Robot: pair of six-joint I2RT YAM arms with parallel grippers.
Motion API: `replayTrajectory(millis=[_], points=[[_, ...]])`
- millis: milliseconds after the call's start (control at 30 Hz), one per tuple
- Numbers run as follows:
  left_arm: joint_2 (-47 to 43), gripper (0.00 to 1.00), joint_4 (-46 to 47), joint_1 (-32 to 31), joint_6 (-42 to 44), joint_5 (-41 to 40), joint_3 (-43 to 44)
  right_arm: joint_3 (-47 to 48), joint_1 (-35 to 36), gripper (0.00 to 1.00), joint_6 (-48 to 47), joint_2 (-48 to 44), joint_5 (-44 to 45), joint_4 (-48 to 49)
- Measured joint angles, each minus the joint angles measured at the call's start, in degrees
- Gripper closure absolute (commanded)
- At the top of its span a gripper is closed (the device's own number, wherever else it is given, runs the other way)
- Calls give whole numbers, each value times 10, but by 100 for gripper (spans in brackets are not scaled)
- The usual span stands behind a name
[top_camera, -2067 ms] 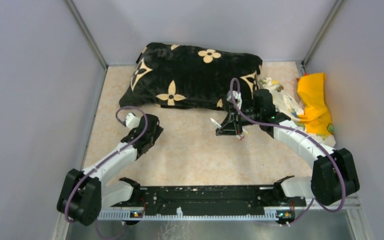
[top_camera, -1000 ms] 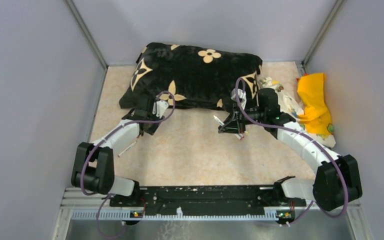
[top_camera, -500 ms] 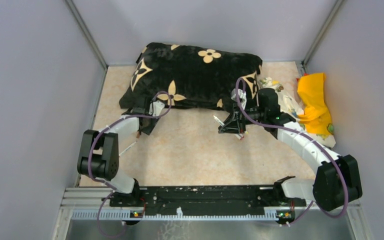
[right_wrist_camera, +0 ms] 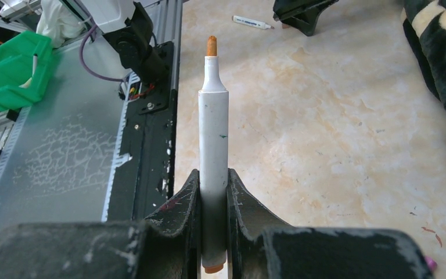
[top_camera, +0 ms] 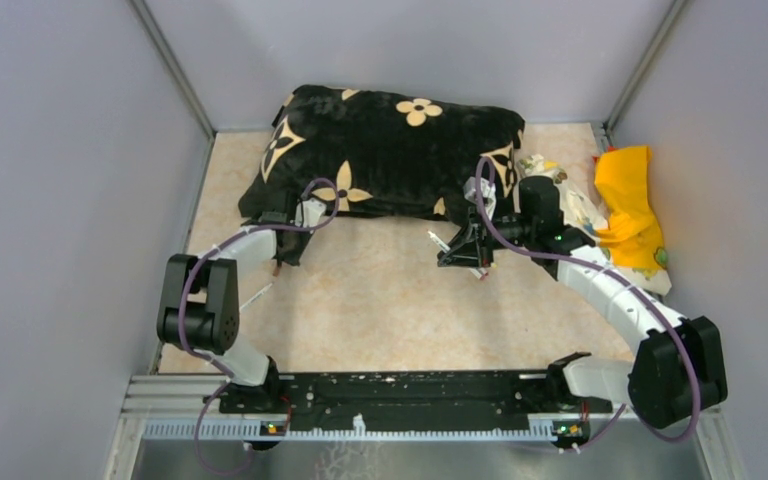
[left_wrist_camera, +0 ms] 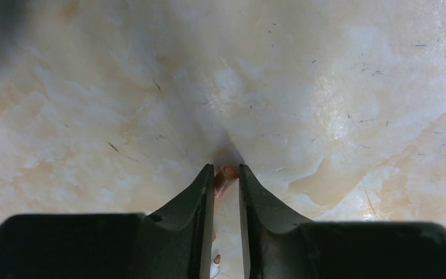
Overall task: Insert the pens into the pen caps
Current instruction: Pick up the pen cap from the center of the board.
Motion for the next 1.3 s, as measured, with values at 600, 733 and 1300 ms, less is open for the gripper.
replayTrajectory(millis=[600,733,1300], points=[[96,75,-132,5,-228,32,132,0,-14,100,0,-4,-4,1],[92,70,-132,6,-280,51,129,0,-17,100,0,-4,-5,1],[-283,1,1,2,-354,89,-3,0,-18,100,-11,-4,-5,-12]])
